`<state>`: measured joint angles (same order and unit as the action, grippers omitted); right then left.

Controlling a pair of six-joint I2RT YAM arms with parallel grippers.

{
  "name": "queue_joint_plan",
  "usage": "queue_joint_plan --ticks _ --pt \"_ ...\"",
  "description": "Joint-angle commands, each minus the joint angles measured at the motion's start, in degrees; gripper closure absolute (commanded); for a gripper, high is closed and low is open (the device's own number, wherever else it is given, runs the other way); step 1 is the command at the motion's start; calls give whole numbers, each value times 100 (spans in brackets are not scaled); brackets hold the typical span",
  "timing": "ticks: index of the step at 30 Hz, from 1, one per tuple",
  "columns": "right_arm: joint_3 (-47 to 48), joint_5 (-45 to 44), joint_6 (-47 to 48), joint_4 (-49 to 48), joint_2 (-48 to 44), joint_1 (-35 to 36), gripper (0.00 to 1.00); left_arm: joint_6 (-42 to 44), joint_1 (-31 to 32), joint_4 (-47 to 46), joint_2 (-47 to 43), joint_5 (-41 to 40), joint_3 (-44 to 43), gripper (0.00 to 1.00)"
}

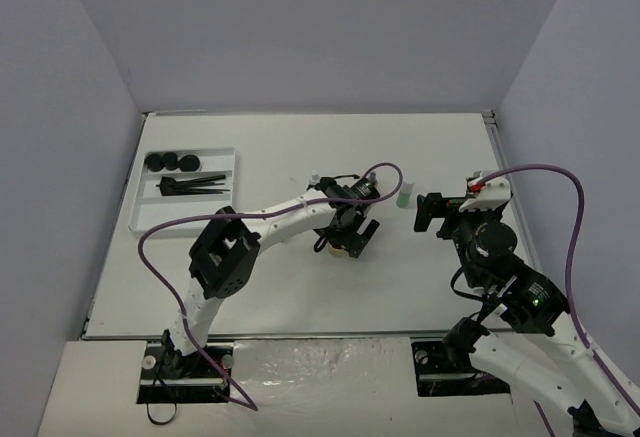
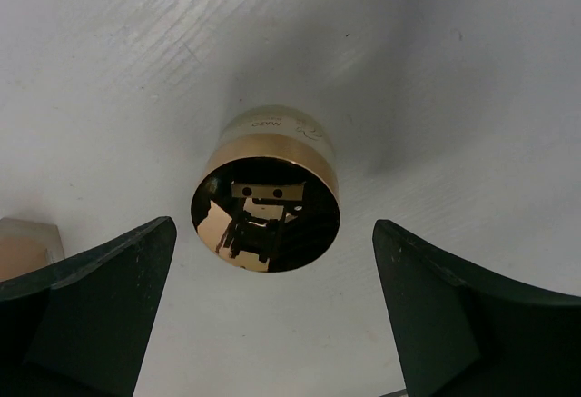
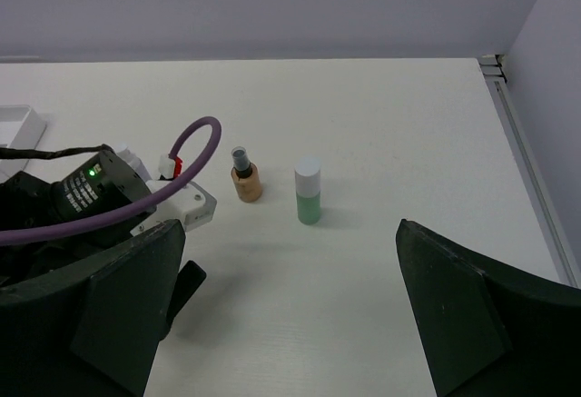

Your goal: Organize the makeup

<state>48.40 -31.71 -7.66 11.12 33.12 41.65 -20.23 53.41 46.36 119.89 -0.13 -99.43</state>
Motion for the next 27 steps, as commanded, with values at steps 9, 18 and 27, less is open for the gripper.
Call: queue_joint_plan --ticks 9,18,27 --pt "309 -213 71 -197 3 -6 0 -6 -6 -101 -58 13 -431 32" --pt "284 -200 68 -184 45 1 0 -8 -50 -82 -198 256 -437 78" --pt "375 -151 98 -180 41 -3 0 -29 -356 775 -970 211 -1168 100"
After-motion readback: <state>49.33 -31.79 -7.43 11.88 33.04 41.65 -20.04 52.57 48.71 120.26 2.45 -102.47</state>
